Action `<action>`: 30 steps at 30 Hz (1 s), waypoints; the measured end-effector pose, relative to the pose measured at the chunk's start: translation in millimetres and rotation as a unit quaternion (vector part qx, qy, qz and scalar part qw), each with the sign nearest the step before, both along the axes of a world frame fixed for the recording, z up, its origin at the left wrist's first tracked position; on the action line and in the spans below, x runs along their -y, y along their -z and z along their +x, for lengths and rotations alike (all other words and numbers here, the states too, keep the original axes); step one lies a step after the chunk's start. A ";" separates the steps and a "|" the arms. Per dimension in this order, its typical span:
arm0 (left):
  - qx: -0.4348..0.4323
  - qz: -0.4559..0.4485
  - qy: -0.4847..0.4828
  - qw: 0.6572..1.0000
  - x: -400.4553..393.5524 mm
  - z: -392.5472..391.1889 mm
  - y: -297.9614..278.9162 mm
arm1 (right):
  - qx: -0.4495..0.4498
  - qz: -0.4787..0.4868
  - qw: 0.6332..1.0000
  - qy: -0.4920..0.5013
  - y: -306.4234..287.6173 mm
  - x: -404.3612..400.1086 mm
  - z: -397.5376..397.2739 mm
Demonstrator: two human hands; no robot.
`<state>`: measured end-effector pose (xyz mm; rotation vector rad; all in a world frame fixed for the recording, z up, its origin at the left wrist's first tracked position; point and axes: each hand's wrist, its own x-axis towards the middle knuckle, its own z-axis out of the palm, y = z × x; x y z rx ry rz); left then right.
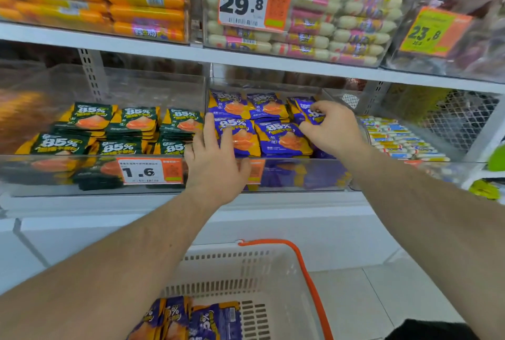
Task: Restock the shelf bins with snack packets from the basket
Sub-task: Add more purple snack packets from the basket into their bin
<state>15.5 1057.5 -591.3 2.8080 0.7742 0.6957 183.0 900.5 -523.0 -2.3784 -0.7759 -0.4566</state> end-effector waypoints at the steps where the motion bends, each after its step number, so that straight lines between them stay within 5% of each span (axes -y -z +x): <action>1: -0.001 -0.001 -0.002 1.000 0.2 -0.1 0.2 | -0.010 -0.010 1.000 0.008 0.7 -0.4 5.6; 7: 0.005 0.000 0.006 1.000 0.1 -3.5 0.4 | -0.056 -0.160 0.984 0.058 21.9 2.8 24.0; 30: -0.051 0.004 0.014 0.999 -1.1 -7.9 -4.4 | -0.085 -0.171 0.981 0.038 38.1 20.7 28.2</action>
